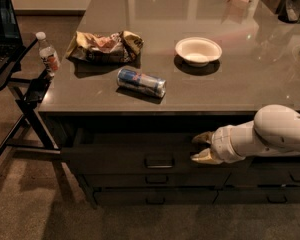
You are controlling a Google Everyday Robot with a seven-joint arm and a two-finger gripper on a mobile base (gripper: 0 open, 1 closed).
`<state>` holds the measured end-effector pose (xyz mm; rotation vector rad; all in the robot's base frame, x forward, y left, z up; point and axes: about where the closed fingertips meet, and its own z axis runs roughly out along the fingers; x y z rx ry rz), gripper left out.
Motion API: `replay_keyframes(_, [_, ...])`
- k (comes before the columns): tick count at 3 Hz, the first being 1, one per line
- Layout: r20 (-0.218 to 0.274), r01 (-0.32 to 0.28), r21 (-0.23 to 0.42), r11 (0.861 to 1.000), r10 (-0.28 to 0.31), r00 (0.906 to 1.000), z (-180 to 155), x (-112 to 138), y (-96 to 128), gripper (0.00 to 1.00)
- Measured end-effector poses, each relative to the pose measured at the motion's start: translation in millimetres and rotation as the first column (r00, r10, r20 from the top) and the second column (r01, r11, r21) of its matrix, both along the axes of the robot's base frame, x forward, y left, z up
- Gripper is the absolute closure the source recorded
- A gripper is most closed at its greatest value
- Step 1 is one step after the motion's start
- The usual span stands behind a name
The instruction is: Open top drawer
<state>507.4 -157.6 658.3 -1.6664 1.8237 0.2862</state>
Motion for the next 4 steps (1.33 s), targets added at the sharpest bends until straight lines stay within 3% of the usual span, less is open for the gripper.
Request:
replay_keyframes(1, [0.0, 0.0, 0.0, 1.0, 0.0, 1.0, 0, 0, 0, 0.38])
replay_keyframes(2, [0.0, 0.0, 0.0, 1.0, 0.0, 1.0, 0, 0, 0, 0.6])
replay_keyframes(3, [0.0, 0.007, -0.012, 1.0, -0.007, 1.0, -4, -23, -5, 0.85])
replay_keyframes(4, [-0.002, 0.021, -0.014, 1.0, -0.021, 0.9998, -5, -44, -9, 1.0])
